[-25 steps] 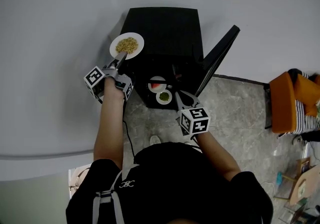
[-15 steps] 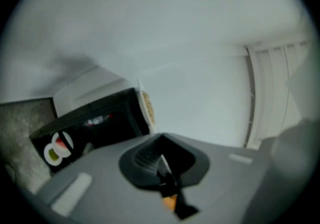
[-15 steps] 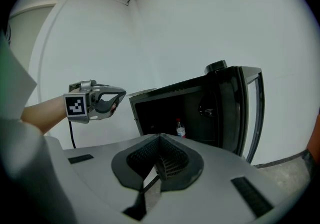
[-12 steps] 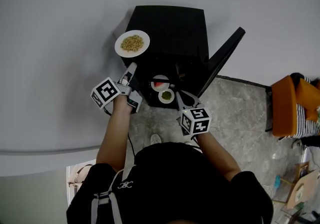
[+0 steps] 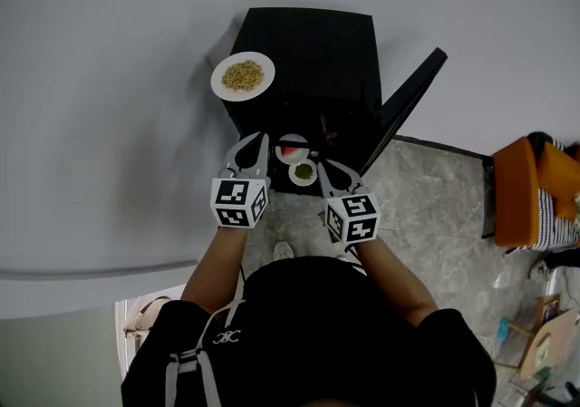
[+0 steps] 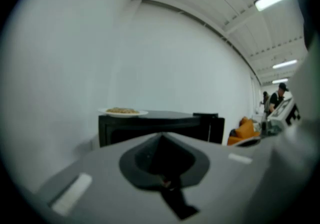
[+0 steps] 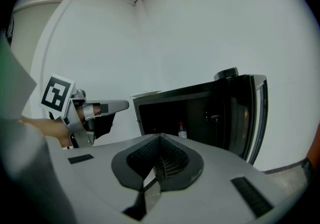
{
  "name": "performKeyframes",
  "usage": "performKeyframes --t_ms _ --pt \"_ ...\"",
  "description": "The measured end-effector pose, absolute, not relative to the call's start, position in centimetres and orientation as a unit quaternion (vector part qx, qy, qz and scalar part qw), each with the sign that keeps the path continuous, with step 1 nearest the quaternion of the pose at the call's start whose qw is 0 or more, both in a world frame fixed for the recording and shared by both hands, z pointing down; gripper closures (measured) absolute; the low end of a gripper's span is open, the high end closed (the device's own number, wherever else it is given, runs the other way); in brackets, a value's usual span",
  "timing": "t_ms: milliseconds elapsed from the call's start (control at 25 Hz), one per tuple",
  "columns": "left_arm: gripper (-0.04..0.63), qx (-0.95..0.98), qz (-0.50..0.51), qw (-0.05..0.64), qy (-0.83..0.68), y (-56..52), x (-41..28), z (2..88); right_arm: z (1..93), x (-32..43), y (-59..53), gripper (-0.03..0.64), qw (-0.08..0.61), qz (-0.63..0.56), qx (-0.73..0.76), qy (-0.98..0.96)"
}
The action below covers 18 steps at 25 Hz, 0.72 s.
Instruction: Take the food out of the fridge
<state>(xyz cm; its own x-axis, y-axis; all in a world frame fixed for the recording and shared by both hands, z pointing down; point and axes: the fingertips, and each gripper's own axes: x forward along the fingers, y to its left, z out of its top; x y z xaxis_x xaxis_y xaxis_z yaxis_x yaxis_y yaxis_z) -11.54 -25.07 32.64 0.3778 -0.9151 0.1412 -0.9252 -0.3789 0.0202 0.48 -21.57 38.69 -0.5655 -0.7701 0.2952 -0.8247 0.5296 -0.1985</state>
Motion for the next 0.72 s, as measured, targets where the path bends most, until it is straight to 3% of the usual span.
performKeyframes --t_ms 360,720 --pt "0.597 0.836 0.049 0.112 -0.535 -23.2 -9.2 35.7 38.2 0.4 -21.8 0.618 0.083 0.147 0.464 -0.869" --pt "0.597 0.840 0.063 0.111 -0.528 -23.0 -8.4 36.2 38.6 0.4 -22.1 0.618 0.085 0.153 0.465 -0.868"
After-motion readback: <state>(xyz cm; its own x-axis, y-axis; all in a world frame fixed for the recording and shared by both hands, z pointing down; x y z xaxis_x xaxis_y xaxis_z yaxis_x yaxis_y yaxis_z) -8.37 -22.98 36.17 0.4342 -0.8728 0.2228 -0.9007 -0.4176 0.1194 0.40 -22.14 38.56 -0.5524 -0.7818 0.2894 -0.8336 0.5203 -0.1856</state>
